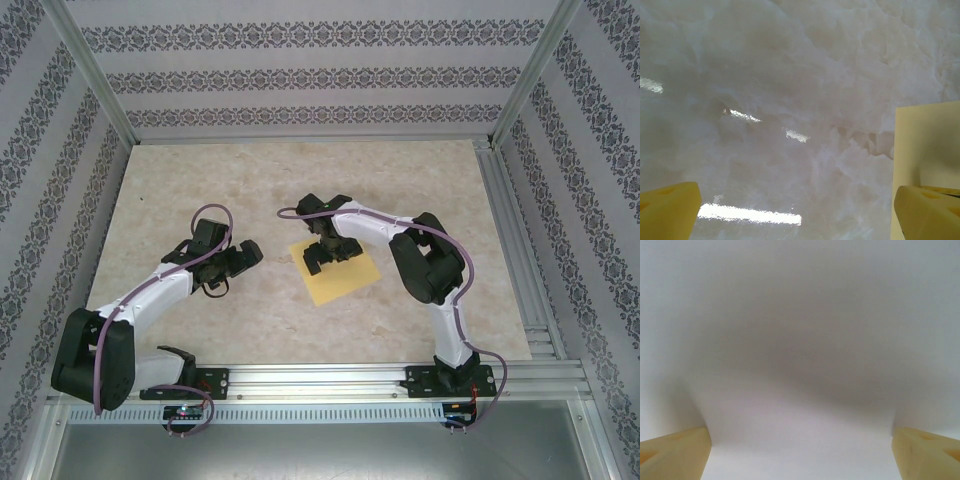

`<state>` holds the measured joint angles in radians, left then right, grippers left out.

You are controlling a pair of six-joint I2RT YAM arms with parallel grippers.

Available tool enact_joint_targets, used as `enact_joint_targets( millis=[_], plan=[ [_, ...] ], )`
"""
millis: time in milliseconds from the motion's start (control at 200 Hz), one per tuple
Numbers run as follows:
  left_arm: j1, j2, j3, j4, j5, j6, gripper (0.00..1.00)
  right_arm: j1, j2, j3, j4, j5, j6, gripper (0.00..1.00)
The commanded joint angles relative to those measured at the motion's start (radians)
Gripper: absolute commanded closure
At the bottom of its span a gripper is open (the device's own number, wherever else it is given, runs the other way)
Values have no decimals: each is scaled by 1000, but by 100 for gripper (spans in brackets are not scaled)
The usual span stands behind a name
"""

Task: Fold a paper plane with a square sheet of paper (pick it up from the middle)
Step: Fold the square sheet of paper in half at the center of the table.

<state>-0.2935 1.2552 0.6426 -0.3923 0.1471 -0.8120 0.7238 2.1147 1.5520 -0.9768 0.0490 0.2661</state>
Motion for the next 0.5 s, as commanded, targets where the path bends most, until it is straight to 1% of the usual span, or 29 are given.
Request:
enact_joint_targets(
  millis=[0, 495],
  plan=[
    [13, 11, 27, -7, -10, 25, 0, -6, 46, -1, -8, -1, -10, 7],
    [14, 27, 30, -3, -4, 26, 0, -13, 101, -89, 42, -16, 13, 10]
  ],
)
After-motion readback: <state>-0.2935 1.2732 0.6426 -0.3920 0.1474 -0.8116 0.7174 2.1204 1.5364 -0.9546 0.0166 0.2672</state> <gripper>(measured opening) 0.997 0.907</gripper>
